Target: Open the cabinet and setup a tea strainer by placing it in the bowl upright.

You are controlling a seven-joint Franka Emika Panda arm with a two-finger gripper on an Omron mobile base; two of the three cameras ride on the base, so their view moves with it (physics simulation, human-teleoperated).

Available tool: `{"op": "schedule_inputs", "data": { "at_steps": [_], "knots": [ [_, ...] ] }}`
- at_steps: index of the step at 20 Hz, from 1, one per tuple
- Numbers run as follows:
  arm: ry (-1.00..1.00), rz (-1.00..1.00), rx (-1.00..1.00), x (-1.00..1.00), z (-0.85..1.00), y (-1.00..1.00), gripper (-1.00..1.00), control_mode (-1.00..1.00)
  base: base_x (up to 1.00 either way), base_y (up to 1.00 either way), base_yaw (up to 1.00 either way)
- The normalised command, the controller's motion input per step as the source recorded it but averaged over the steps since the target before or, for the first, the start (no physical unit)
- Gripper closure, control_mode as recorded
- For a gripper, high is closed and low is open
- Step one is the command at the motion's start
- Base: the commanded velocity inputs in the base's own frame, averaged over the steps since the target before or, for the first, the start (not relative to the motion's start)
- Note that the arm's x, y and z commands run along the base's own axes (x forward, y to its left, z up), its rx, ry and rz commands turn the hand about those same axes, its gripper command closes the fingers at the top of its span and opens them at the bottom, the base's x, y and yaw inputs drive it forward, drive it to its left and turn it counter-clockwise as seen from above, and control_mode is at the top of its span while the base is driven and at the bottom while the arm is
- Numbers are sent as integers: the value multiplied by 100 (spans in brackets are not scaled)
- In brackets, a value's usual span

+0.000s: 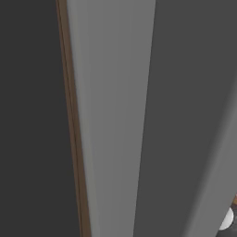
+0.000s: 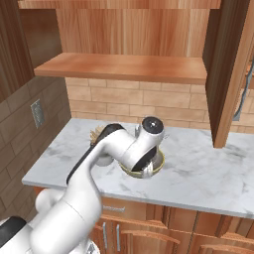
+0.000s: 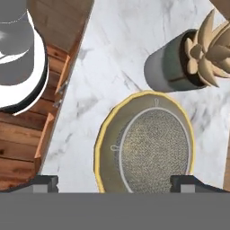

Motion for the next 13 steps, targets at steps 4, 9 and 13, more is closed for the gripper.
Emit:
{"op": "schedule_inputs", "data": {
  "at_steps": [4,9,13],
  "knots": [
    [37,0,-23,-21,29,10,-100,-100,0,0,0],
    [42,1,-16,-5,16,13,-100,-100,0,0,0],
    [22,14,-15,-25,9,33,-100,-100,0,0,0]
  ]
}}
